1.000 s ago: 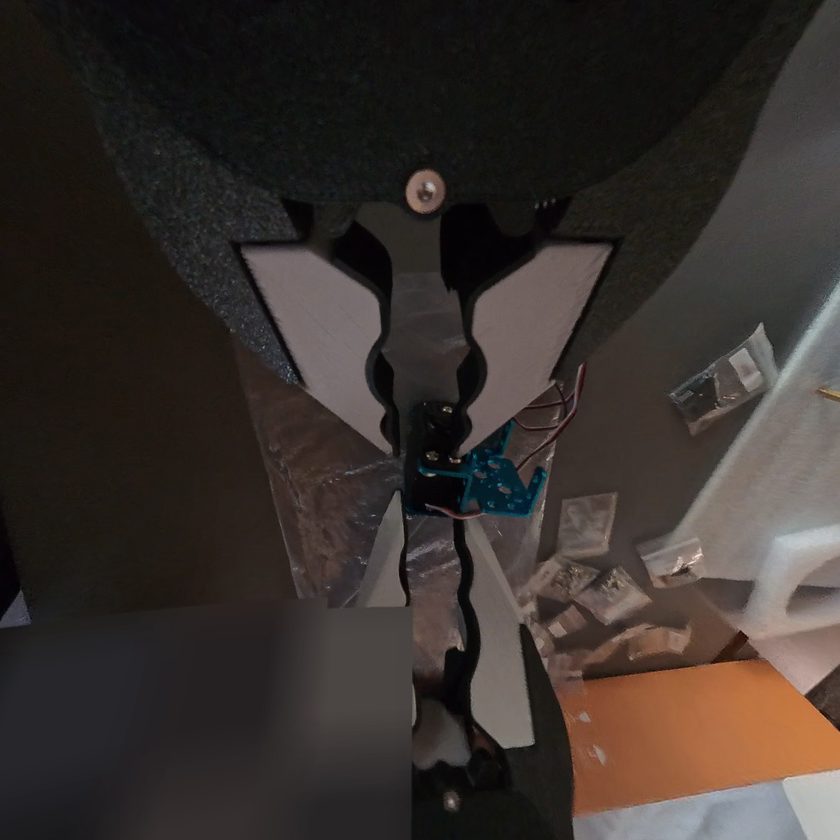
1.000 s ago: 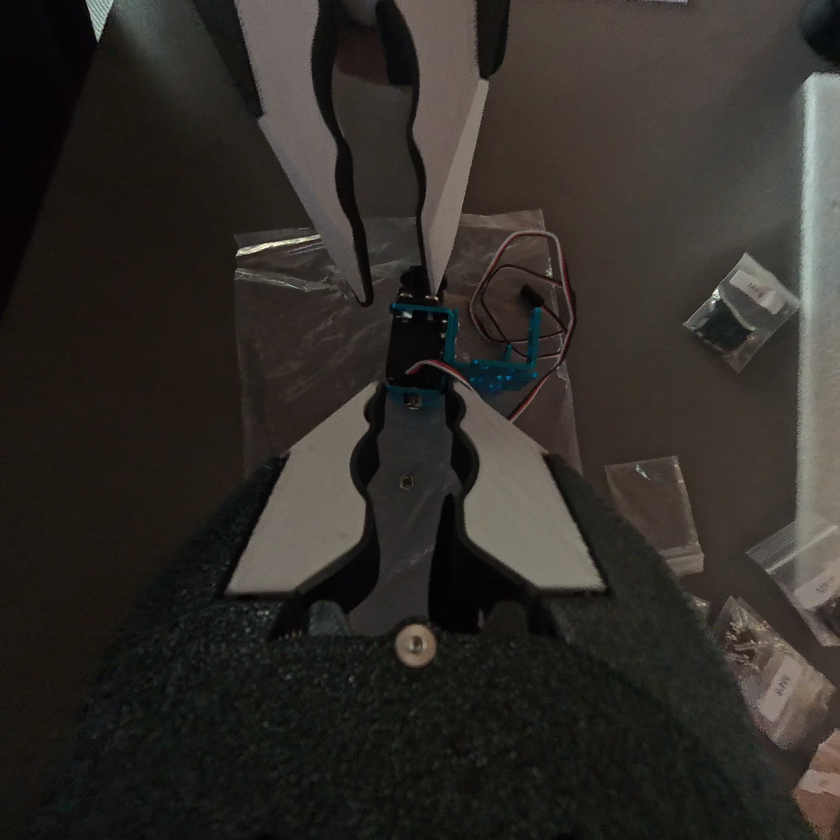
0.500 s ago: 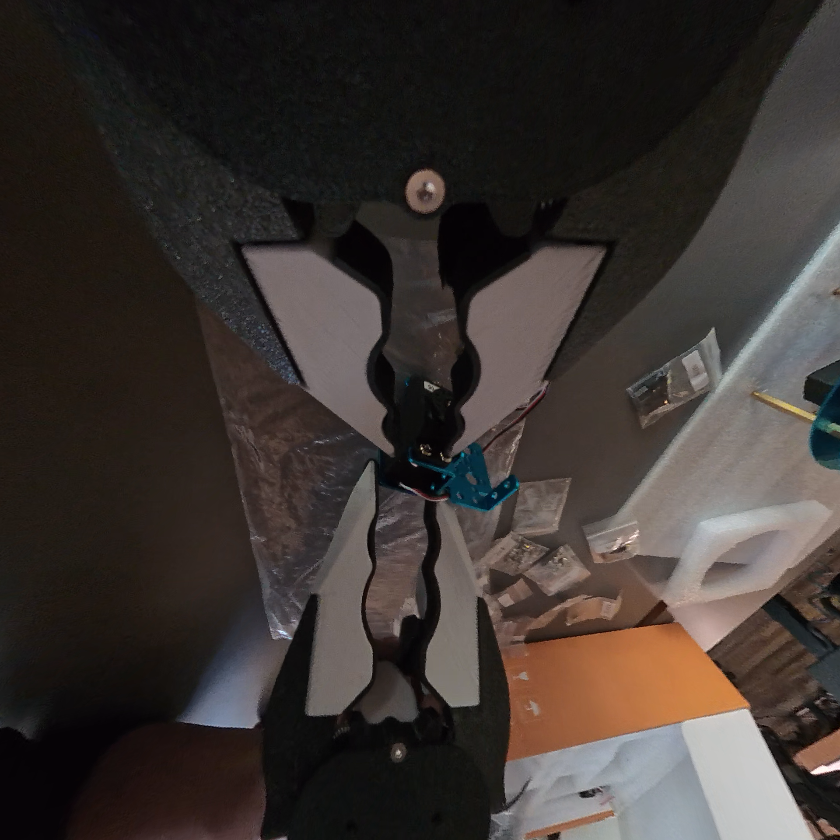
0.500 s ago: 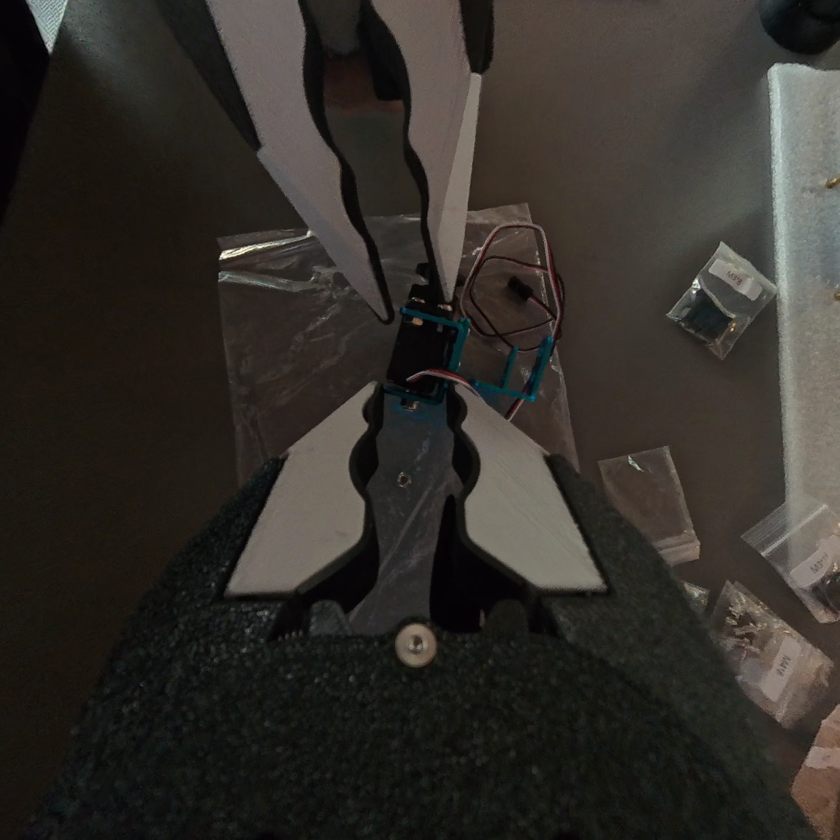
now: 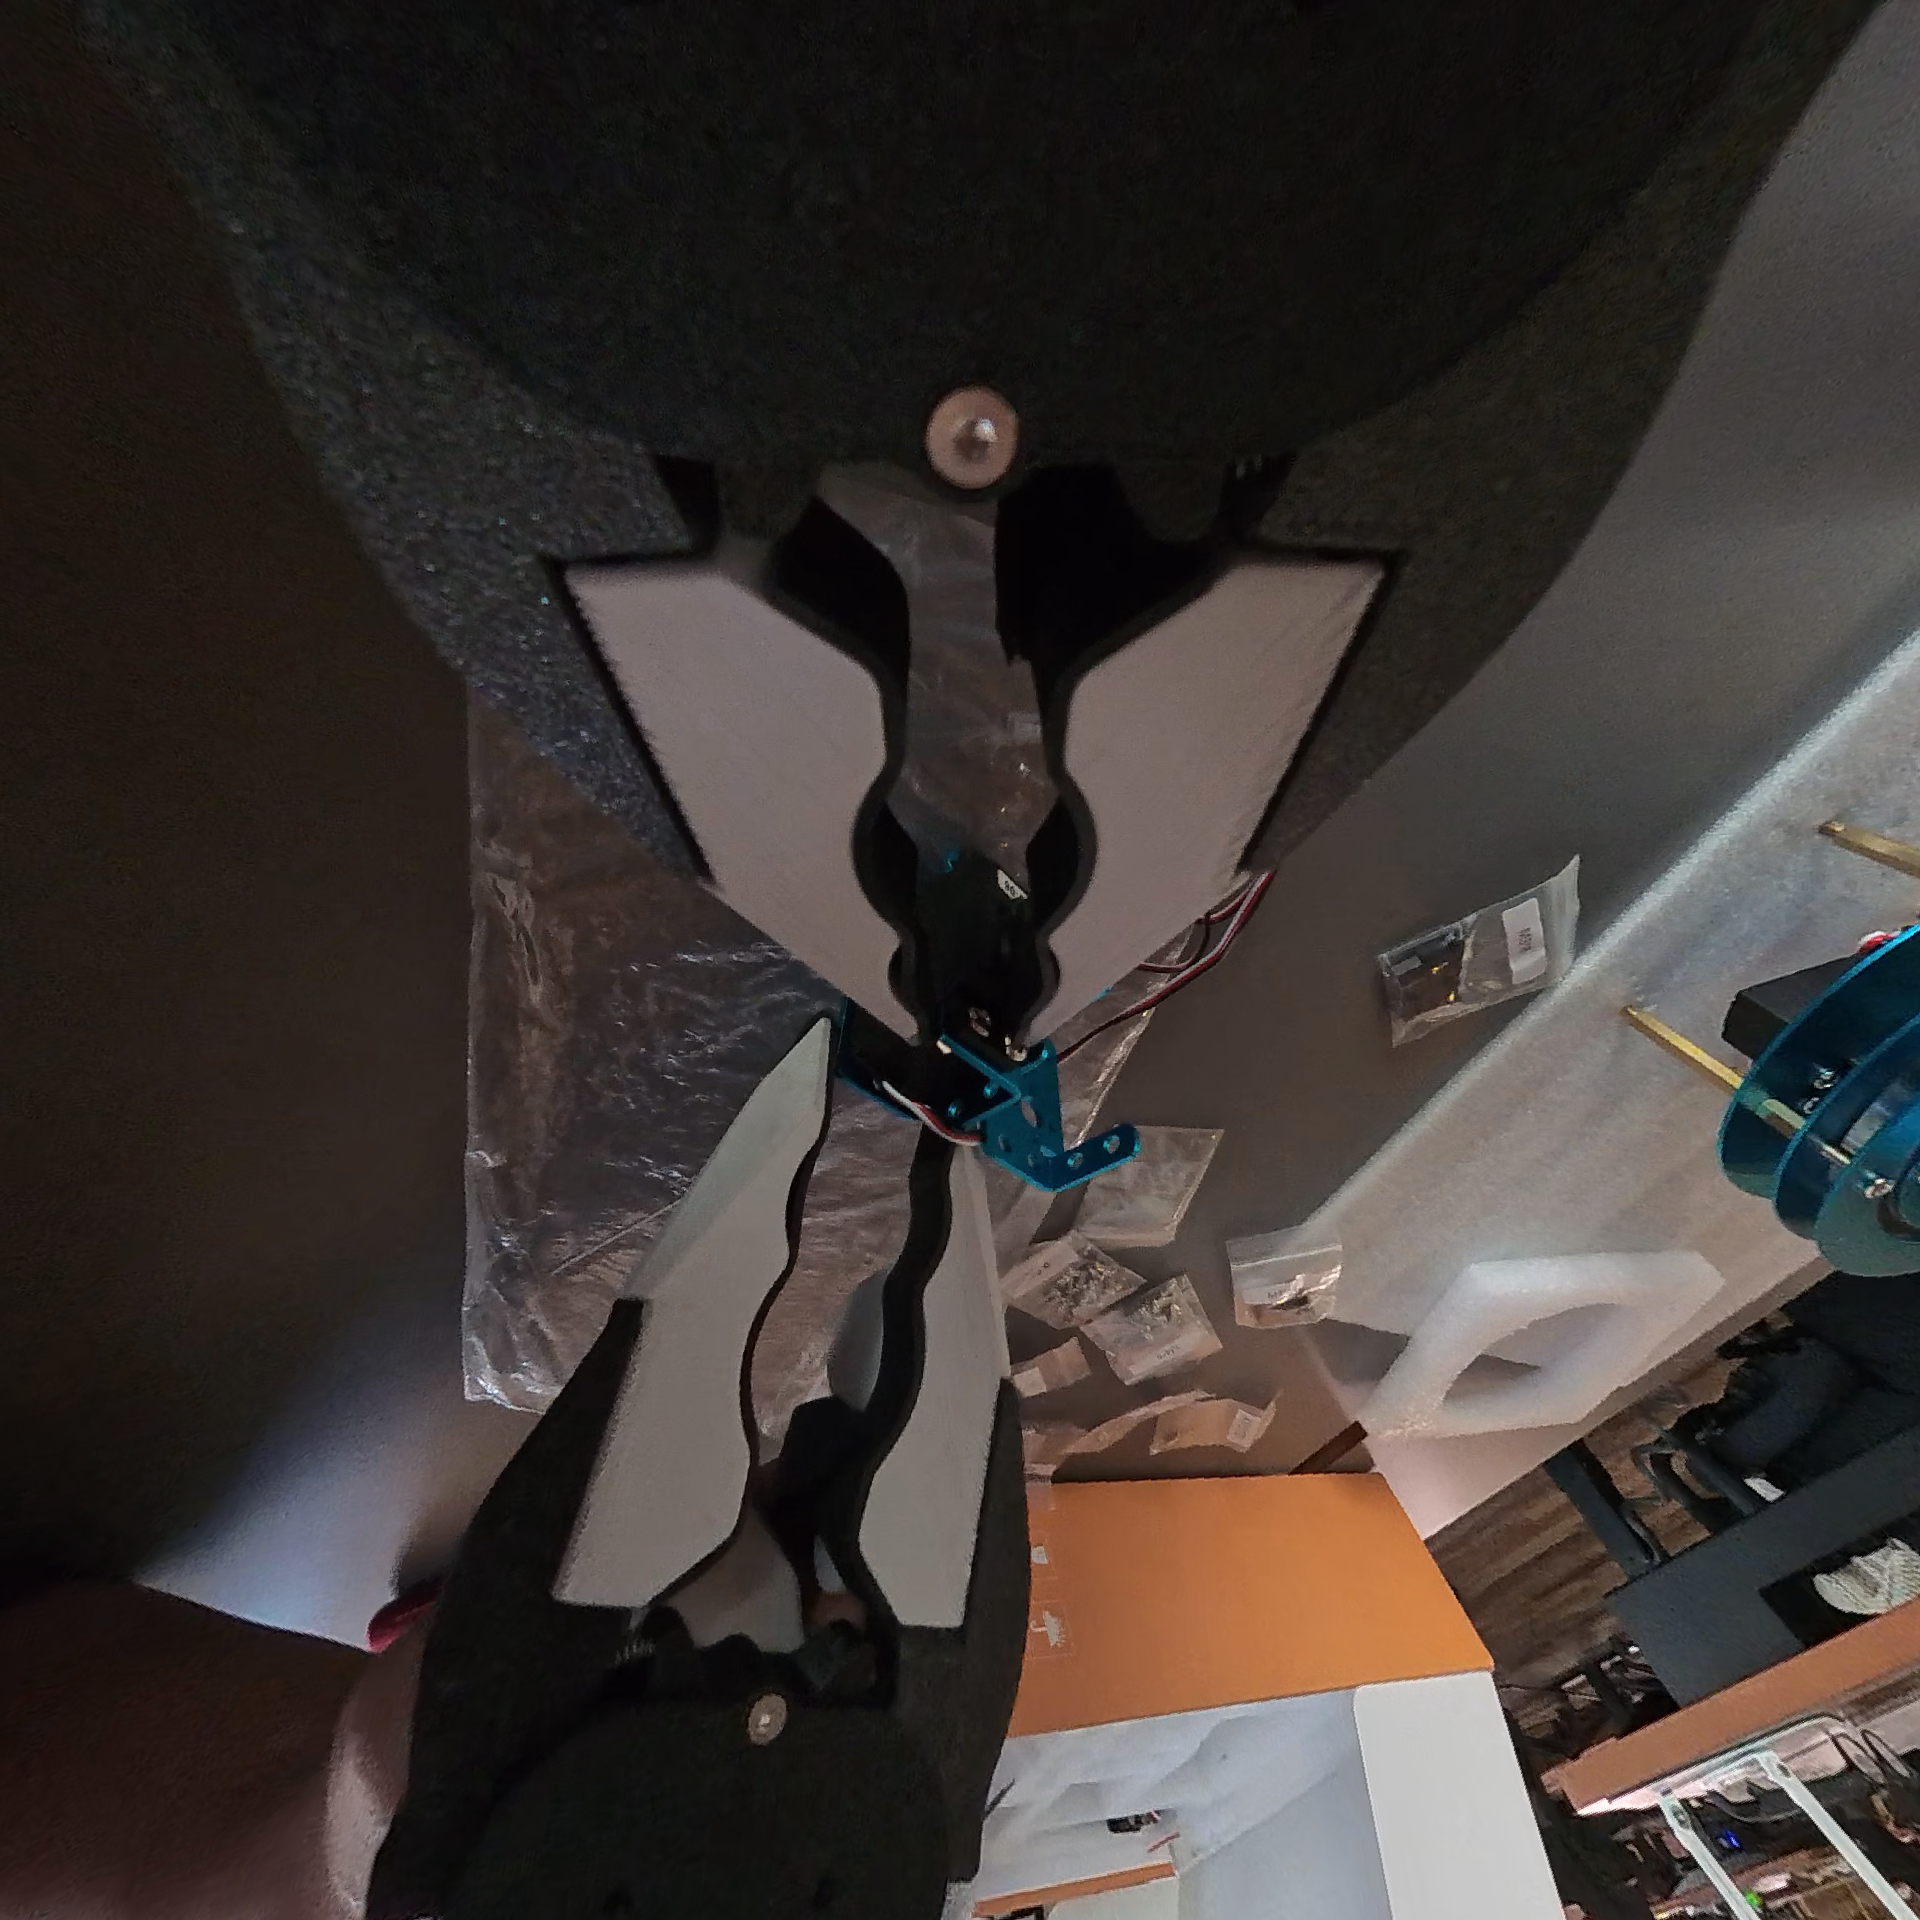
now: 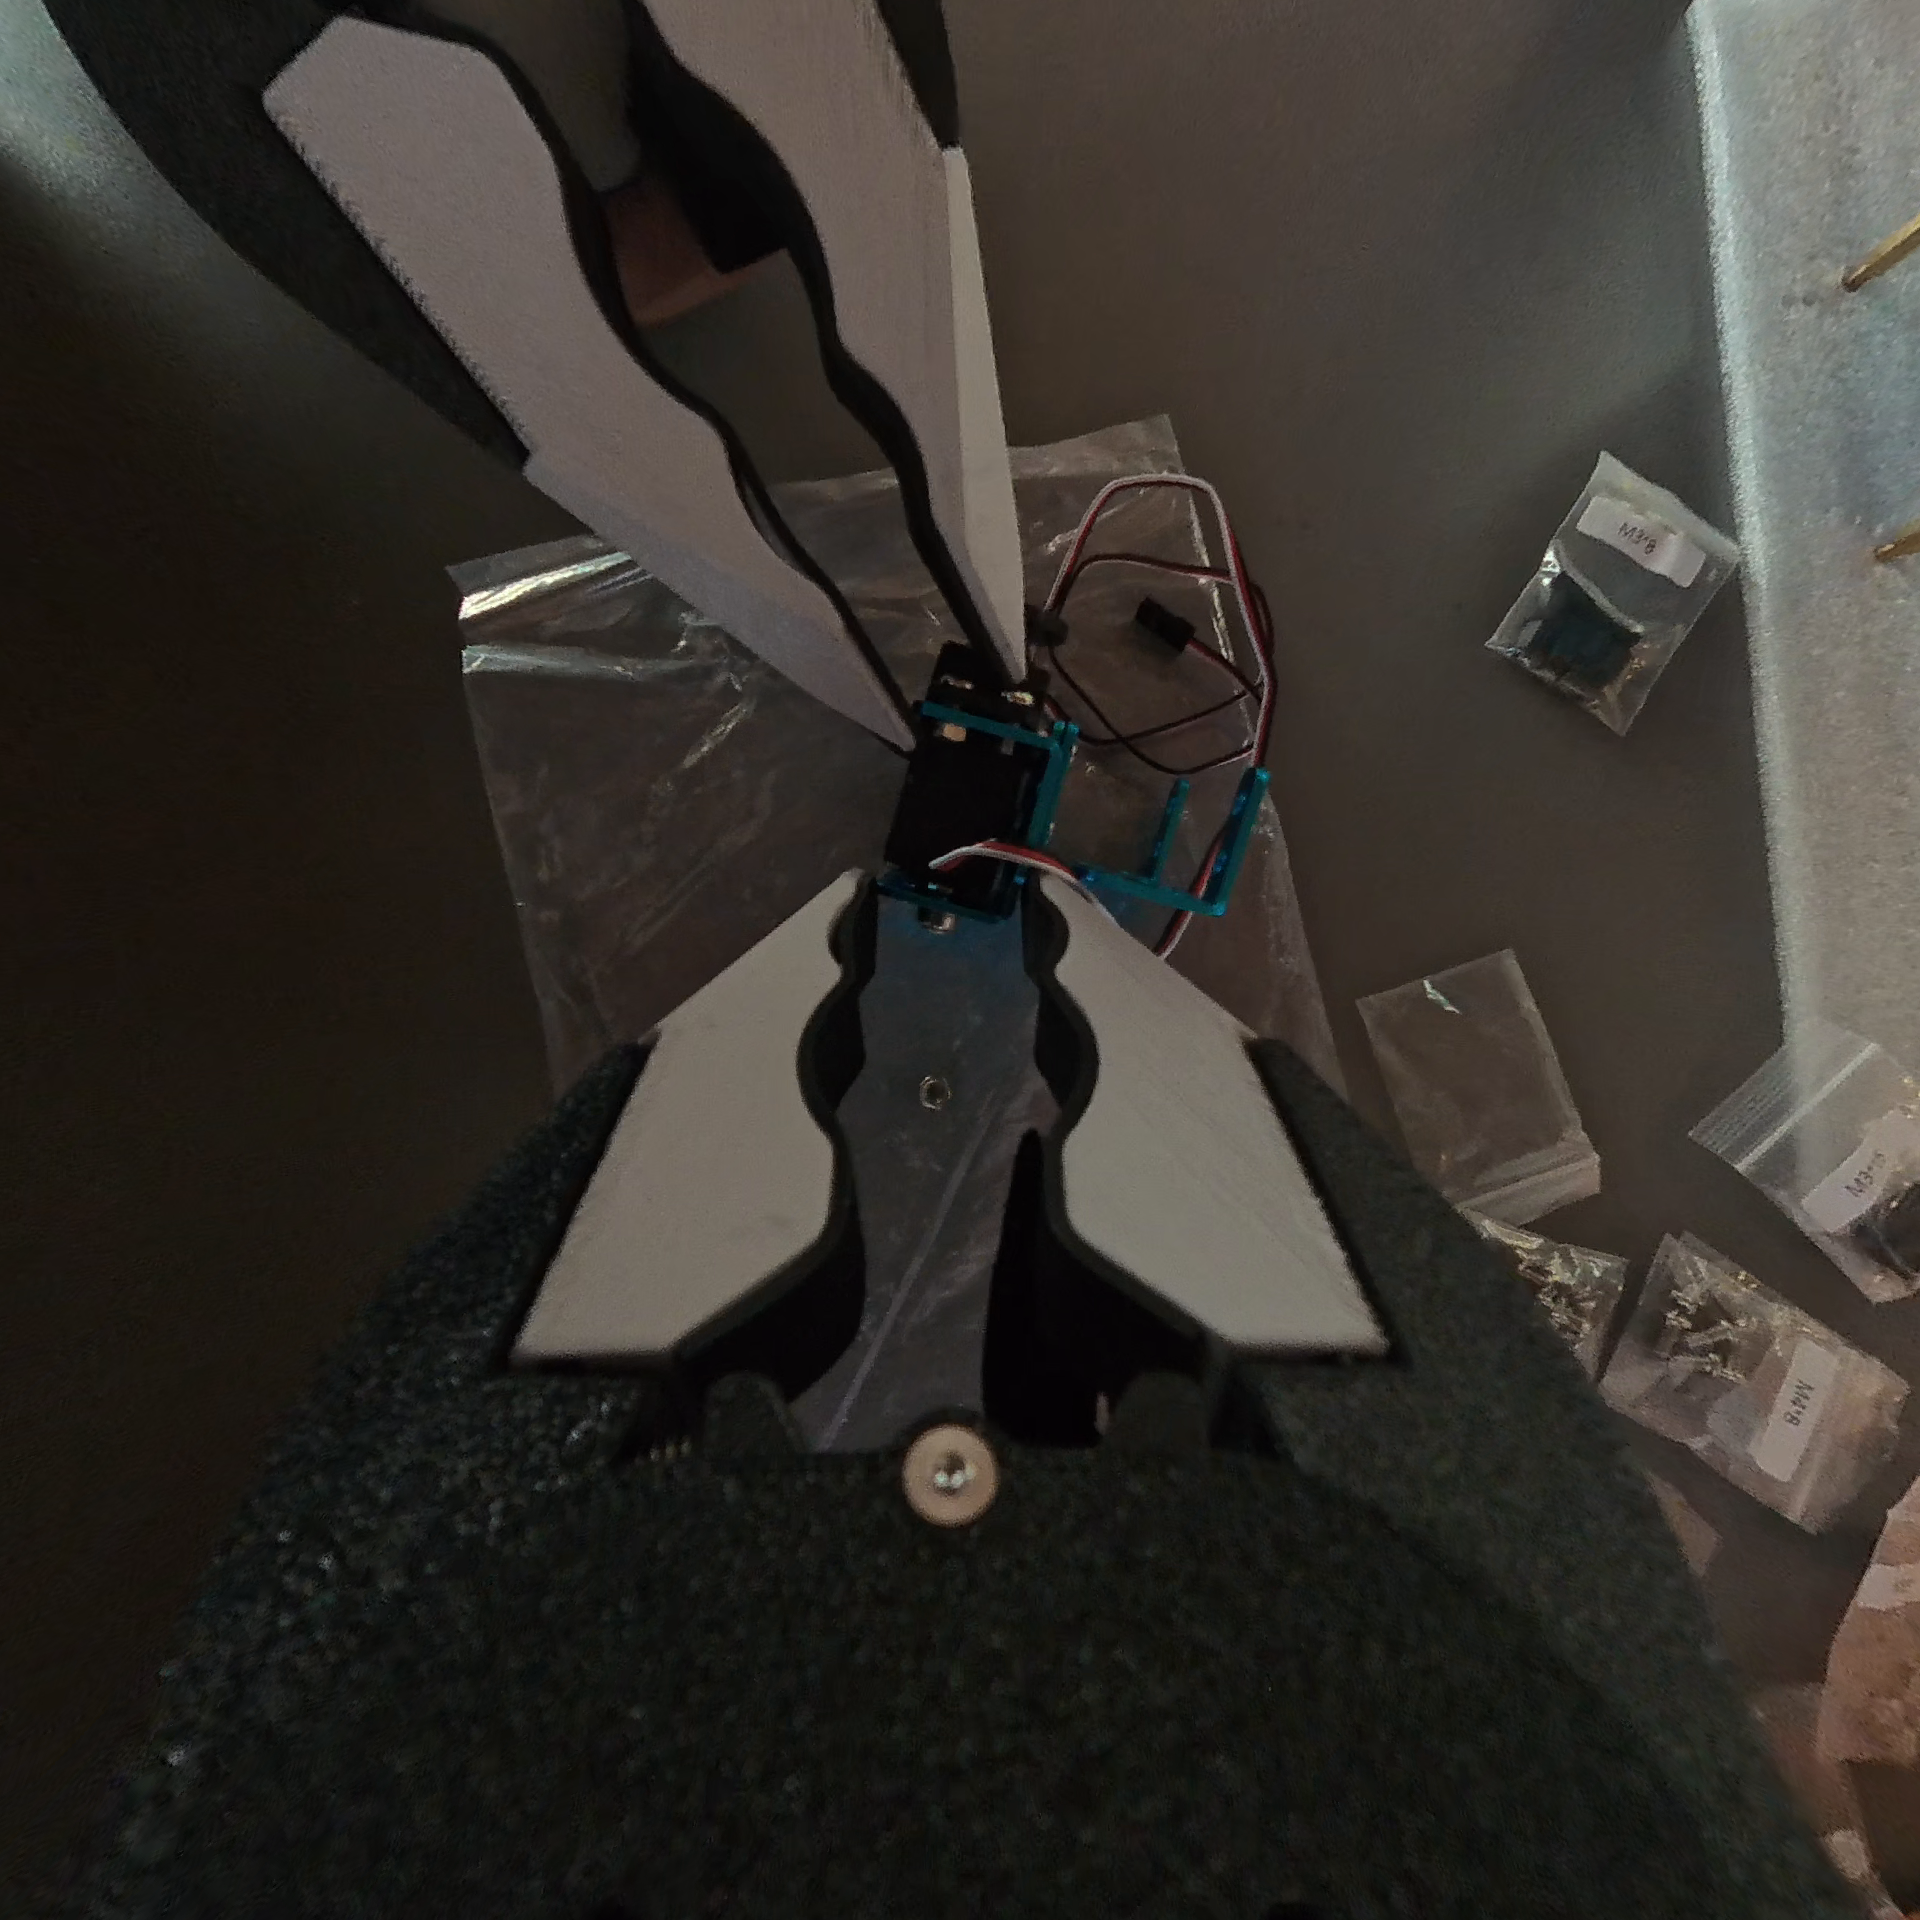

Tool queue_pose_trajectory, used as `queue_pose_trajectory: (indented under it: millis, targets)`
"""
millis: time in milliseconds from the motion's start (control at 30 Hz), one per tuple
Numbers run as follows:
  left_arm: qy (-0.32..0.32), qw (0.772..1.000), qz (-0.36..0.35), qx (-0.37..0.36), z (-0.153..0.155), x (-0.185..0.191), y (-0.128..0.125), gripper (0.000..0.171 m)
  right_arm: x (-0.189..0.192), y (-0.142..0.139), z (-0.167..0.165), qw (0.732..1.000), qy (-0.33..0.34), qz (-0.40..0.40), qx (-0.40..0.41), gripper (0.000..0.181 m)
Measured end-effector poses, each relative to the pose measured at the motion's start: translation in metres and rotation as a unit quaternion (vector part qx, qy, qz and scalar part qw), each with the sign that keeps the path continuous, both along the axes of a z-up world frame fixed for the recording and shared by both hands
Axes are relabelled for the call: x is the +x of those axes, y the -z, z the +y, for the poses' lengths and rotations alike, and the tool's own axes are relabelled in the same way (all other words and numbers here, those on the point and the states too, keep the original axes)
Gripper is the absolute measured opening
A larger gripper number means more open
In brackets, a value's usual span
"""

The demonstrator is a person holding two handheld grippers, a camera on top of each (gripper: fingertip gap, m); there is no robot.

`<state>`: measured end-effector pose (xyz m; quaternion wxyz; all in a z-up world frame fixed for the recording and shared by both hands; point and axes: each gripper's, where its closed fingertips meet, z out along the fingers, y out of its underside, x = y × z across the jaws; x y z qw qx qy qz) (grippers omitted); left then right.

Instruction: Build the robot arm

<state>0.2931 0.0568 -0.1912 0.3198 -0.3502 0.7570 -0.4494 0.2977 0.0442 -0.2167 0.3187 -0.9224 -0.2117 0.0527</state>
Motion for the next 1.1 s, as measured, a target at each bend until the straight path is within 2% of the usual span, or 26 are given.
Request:
queue_pose_trajectory:
  millis: [233,433,500,567,767,900,1100]
  targets:
    - [-0.001,1.0,0.007,-0.011,0.002,0.001,0.0,0.01,0.009,-0.001,-0.014,0.999,-0.008,-0.033,-0.003,0.029]
    - [-0.004,1.0,0.01,-0.014,0.003,0.002,0.0,0.01,0.009,-0.015,-0.023,1.0,-0.006,0.012,-0.004,0.027]
    - [-0.009,0.999,0.018,-0.025,0.005,0.003,0.0,0.01,-0.003,-0.018,-0.029,0.999,-0.029,0.039,-0.007,0.036]
    - [-0.015,0.999,0.027,-0.042,0.008,0.005,0.0,0.01,0.002,-0.012,-0.031,0.999,-0.012,0.025,-0.019,0.038]
    - [-0.022,0.996,0.052,-0.072,0.015,0.006,0.001,0.01,0.017,0.023,-0.054,0.993,0.014,-0.03,-0.117,0.023]
    - [-0.022,0.996,0.056,-0.07,0.016,0.005,0.003,0.01,0.012,0.025,-0.045,0.993,0.003,-0.023,-0.12,0.017]
    - [-0.019,0.997,0.05,-0.055,0.013,0.004,0.003,0.01,0.015,0.033,-0.038,0.988,-0.015,-0.069,-0.141,0.007]
